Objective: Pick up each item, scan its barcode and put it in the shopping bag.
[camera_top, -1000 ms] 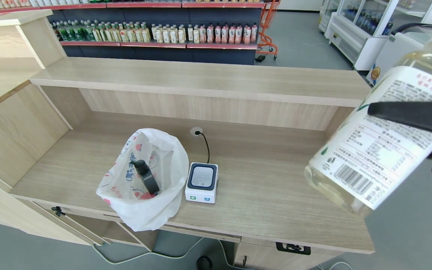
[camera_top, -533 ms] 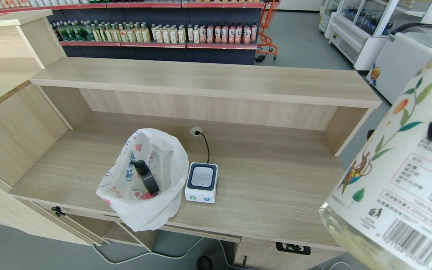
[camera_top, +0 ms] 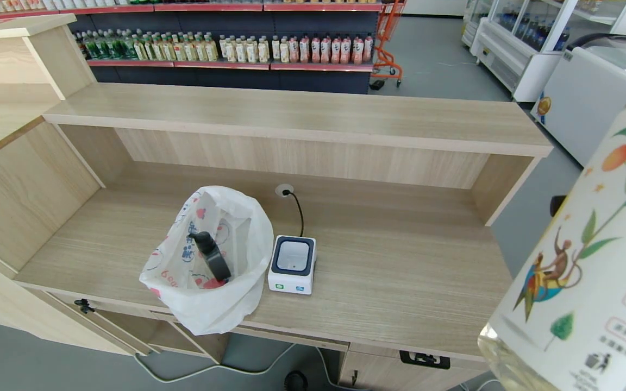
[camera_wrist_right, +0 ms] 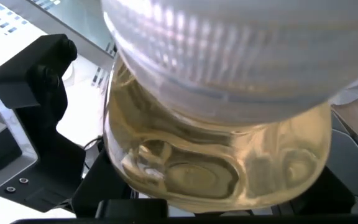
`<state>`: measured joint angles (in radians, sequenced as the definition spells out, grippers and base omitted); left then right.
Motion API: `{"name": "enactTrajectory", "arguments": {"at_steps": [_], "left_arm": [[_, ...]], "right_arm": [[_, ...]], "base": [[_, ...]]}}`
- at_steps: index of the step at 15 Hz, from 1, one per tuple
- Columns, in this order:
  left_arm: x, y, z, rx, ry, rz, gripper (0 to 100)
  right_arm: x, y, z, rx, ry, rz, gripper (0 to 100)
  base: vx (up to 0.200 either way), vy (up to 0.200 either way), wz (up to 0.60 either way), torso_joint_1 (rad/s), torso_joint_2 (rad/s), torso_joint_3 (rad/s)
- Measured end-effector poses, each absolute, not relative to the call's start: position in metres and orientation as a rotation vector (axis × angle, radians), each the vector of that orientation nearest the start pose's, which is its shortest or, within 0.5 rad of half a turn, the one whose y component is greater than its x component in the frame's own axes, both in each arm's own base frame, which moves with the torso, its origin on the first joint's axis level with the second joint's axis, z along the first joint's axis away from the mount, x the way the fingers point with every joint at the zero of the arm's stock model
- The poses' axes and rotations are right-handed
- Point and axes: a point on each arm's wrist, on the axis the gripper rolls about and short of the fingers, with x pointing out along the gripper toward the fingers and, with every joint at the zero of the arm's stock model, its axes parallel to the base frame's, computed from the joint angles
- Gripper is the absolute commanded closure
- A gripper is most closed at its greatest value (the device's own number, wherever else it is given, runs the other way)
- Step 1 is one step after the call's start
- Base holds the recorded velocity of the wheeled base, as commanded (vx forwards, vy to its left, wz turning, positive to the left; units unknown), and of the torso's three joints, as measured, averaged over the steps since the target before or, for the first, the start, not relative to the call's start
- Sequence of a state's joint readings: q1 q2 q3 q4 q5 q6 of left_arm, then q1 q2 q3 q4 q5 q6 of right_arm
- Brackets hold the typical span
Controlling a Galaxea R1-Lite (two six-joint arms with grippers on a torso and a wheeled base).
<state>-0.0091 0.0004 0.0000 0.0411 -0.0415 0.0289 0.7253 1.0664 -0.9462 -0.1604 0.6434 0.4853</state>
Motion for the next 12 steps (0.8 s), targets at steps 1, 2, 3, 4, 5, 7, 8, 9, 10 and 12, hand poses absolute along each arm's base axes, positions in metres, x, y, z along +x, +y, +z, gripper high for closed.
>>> {"name": "enactTrajectory", "arguments": {"at_steps": [1, 2, 3, 4, 5, 7, 8, 9, 10, 12], "left_arm": [[-0.0229, -0.0007, 0.0713, 0.028, 0.041, -0.051, 0], [-0.0229, -0.0007, 0.0713, 0.028, 0.041, -0.051, 0], [-0.0229, -0.0007, 0.0713, 0.028, 0.041, -0.051, 0], [-0.0229, -0.0007, 0.0713, 0.028, 0.041, -0.051, 0], [-0.0229, -0.0007, 0.0713, 0.028, 0.041, -0.051, 0], [-0.0229, -0.0007, 0.0713, 0.028, 0.041, -0.051, 0], [-0.0229, -0.0007, 0.0713, 0.028, 0.041, -0.051, 0], [-0.0229, -0.0007, 0.0713, 0.028, 0.041, -0.051, 0], [-0.0229, -0.0007, 0.0713, 0.028, 0.041, -0.051, 0], [-0.0229, -0.0007, 0.0713, 0.028, 0.041, -0.051, 0]], "right_arm": [[0.0919, 0.0995, 0.3211, 0.408, 0.286, 1.351, 100], [0.0911, 0.0987, 0.3217, 0.409, 0.282, 1.351, 100], [0.0903, 0.0981, 0.3220, 0.409, 0.280, 1.352, 100], [0.0897, 0.0976, 0.3221, 0.409, 0.278, 1.352, 100], [0.0892, 0.0971, 0.3222, 0.409, 0.277, 1.352, 100], [0.0884, 0.0963, 0.3221, 0.409, 0.274, 1.350, 100], [0.0883, 0.0962, 0.3217, 0.409, 0.274, 1.348, 100], [0.0882, 0.0959, 0.3208, 0.409, 0.275, 1.344, 100], [0.0881, 0.0956, 0.3203, 0.408, 0.275, 1.343, 100], [0.0873, 0.0950, 0.3195, 0.406, 0.274, 1.343, 100]], "base": [[0.000, 0.000, 0.00, 0.000, 0.00, 0.000], [0.000, 0.000, 0.00, 0.000, 0.00, 0.000], [0.000, 0.000, 0.00, 0.000, 0.00, 0.000], [0.000, 0.000, 0.00, 0.000, 0.00, 0.000], [0.000, 0.000, 0.00, 0.000, 0.00, 0.000], [0.000, 0.000, 0.00, 0.000, 0.00, 0.000], [0.000, 0.000, 0.00, 0.000, 0.00, 0.000], [0.000, 0.000, 0.00, 0.000, 0.00, 0.000], [0.000, 0.000, 0.00, 0.000, 0.00, 0.000], [0.000, 0.000, 0.00, 0.000, 0.00, 0.000]]}}
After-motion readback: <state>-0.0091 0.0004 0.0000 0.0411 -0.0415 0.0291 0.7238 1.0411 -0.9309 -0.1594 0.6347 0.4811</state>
